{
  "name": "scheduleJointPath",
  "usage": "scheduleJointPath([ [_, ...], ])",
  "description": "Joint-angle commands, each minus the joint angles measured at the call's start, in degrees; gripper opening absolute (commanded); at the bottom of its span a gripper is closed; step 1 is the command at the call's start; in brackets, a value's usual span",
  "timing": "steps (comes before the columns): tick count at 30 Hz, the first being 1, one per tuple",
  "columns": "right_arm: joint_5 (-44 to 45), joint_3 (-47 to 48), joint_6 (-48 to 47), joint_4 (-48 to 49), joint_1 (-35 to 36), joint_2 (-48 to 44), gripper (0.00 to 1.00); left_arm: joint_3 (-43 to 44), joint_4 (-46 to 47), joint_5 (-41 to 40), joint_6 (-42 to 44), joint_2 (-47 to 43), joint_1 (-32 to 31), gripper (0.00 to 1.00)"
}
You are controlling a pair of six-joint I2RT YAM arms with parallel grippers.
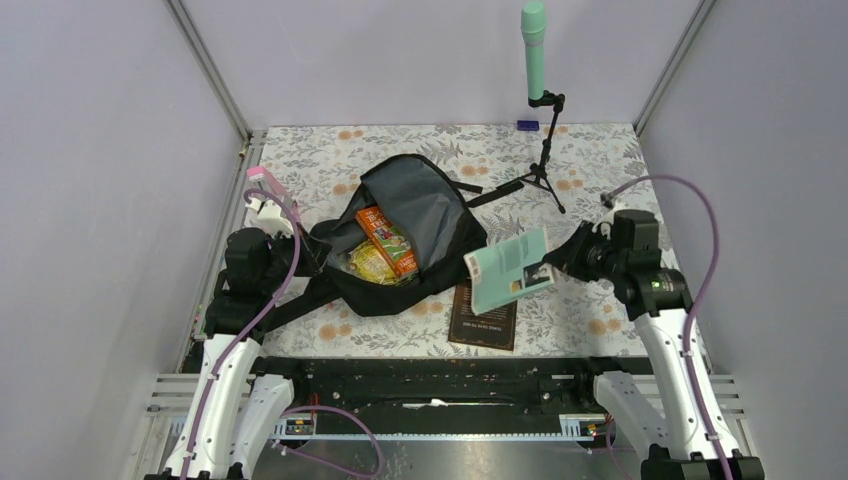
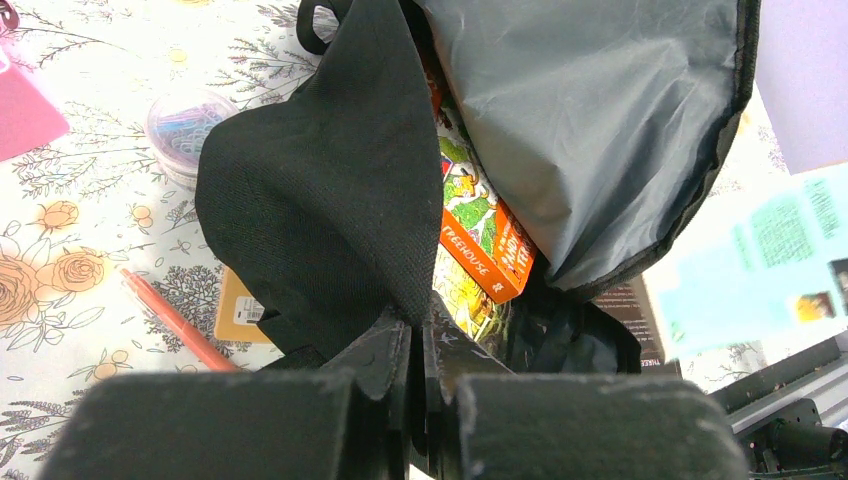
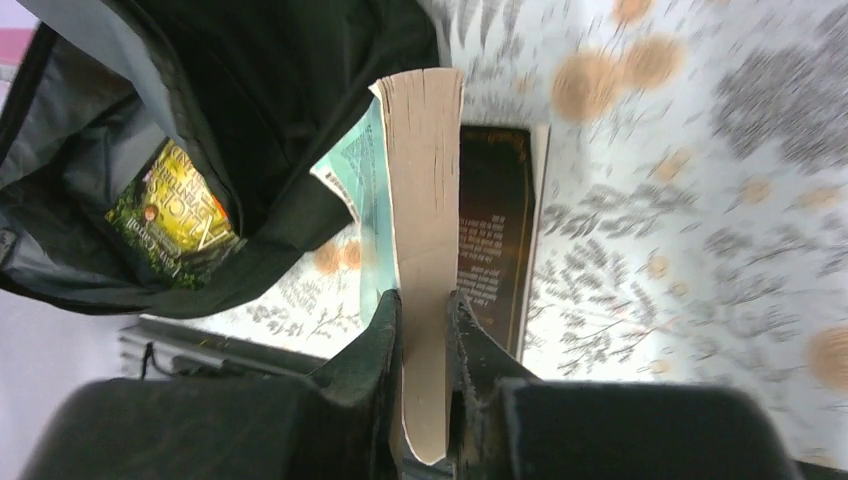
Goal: Pack the student bag
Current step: Pick up the book from the center of the board.
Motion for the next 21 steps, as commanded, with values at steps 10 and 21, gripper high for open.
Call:
scheduleJointPath([
  [10, 21.28, 17.3, -16.83, -7.89, 12.42, 6.16, 0.0, 0.94, 9.63, 2.81, -1.27, -1.98, -0.03, 0.0],
  [21, 38.6, 17.81, -18.17, -7.27, 29.97, 14.15, 0.0, 0.7, 10.08, 3.26, -1.37, -2.47, -0.03, 0.0],
])
